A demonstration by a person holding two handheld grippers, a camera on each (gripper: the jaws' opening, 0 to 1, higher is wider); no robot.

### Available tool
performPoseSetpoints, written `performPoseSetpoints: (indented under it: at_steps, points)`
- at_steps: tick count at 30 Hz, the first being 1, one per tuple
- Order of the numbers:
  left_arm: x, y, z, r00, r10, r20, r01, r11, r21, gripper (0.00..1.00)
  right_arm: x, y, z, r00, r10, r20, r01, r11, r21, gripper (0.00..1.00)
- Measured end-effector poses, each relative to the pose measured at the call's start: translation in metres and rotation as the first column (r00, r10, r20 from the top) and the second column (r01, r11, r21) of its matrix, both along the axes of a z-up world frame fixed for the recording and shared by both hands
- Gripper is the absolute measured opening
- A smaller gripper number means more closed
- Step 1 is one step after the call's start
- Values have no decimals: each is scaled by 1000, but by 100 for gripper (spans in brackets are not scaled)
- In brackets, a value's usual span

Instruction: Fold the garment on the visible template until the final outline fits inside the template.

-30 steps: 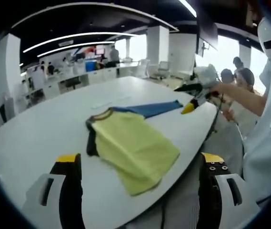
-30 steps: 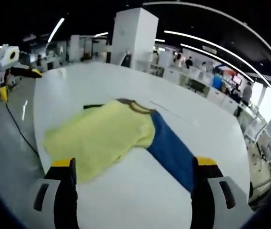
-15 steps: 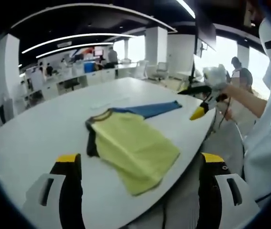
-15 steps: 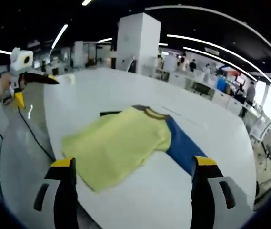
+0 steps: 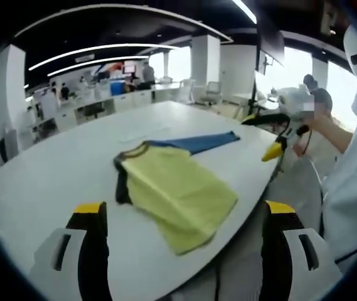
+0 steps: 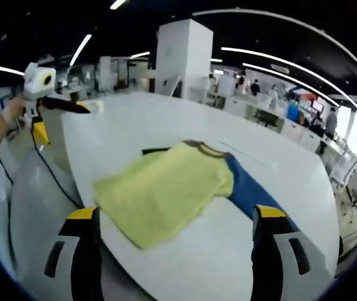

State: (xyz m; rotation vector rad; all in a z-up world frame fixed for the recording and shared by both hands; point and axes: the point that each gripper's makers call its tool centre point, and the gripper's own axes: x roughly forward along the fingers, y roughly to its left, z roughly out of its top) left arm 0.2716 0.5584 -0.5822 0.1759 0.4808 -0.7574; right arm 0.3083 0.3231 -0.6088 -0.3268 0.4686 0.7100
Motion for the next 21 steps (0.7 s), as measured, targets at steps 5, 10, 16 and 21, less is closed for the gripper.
performPoseSetpoints:
  at_steps: [5,10,16,21]
  points:
    - [2,5,-1,1000,8,1,-8,1000,0,99,-5,2,0,1000,6,11,-5,999,-37,100]
    - [1,9,-9,1000,13,-20,-13,1000,6,99,-9,5,-3,1000,4,3,-4,1000,-30,100]
    - [3,13,-14,999,19,-33,-19,1000,4,99,-17,7,-8,1000,-4,-15,4,1000,-21,100]
    - [9,17,-22,999,29,-45,-29,1000,7,98,-23,6,-11,999,-12,-31,11,999,-31,100]
